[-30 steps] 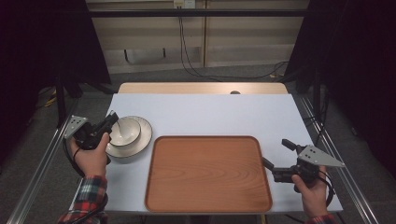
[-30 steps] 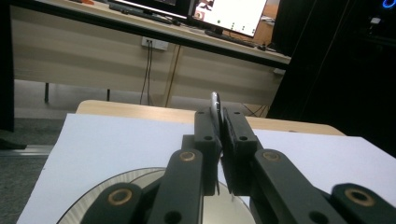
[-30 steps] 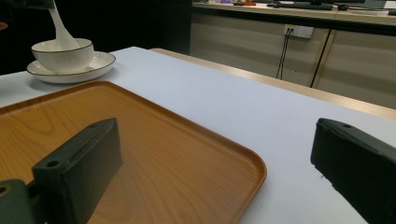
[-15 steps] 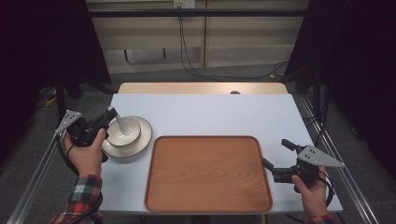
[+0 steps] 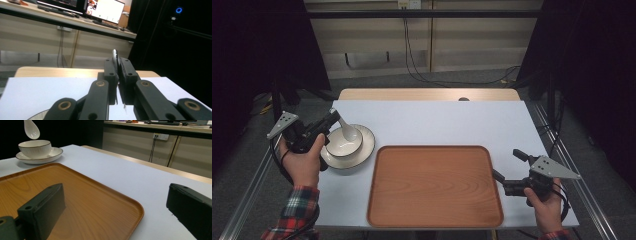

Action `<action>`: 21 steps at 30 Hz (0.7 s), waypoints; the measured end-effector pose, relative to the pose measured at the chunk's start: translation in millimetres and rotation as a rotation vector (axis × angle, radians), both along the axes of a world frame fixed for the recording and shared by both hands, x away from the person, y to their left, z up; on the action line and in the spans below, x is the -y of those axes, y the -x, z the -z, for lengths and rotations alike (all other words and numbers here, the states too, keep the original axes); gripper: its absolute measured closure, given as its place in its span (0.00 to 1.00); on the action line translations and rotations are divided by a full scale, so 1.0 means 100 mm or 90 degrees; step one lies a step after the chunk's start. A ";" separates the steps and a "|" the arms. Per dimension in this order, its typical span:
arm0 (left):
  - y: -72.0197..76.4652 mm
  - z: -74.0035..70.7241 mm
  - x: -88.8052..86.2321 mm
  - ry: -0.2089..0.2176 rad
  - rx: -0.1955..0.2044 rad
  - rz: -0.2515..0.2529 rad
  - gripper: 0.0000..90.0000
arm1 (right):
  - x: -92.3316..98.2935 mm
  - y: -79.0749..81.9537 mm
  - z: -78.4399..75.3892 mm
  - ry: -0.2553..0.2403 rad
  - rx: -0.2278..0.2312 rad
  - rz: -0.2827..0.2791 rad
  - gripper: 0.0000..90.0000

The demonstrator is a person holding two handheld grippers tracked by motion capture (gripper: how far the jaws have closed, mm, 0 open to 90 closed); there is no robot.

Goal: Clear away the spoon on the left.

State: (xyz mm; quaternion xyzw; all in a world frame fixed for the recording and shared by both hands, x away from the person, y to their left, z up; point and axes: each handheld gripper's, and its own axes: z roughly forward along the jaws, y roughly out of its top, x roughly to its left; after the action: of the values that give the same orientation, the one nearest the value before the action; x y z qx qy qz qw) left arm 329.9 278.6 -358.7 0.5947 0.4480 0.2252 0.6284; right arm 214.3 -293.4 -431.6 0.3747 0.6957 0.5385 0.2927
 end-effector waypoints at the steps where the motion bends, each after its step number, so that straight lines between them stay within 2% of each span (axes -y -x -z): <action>1: 0.00 -0.01 0.03 0.011 -0.001 0.000 0.95 | 0.00 0.00 0.00 0.000 0.003 -0.001 0.02; 9: 0.03 -0.07 0.14 0.010 -0.003 0.033 0.95 | 0.00 0.00 0.00 0.000 0.004 0.000 0.02; 10: 0.04 -0.08 0.16 0.018 -0.001 0.038 0.95 | 0.00 0.00 0.00 0.001 0.003 0.000 0.02; 13: 0.05 -0.09 0.17 0.009 0.000 0.048 0.95 | 0.00 0.00 0.00 0.003 0.005 -0.001 0.02; 17: 0.07 -0.11 0.25 0.025 -0.001 0.065 0.95 | -0.01 0.00 0.00 0.002 0.007 -0.005 0.02; 18: 0.08 -0.11 0.25 0.014 -0.001 0.073 0.95 | -0.01 0.00 0.00 0.002 0.007 -0.006 0.02; 21: 0.09 -0.11 0.30 0.022 -0.004 0.083 0.95 | -0.02 0.00 0.00 -0.002 0.007 -0.006 0.02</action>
State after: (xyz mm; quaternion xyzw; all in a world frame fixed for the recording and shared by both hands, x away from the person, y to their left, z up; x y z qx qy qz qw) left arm 320.7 248.9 -347.2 0.6123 0.4140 0.1741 0.6507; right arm 213.9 -291.5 -431.2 0.3688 0.6947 0.5433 0.2935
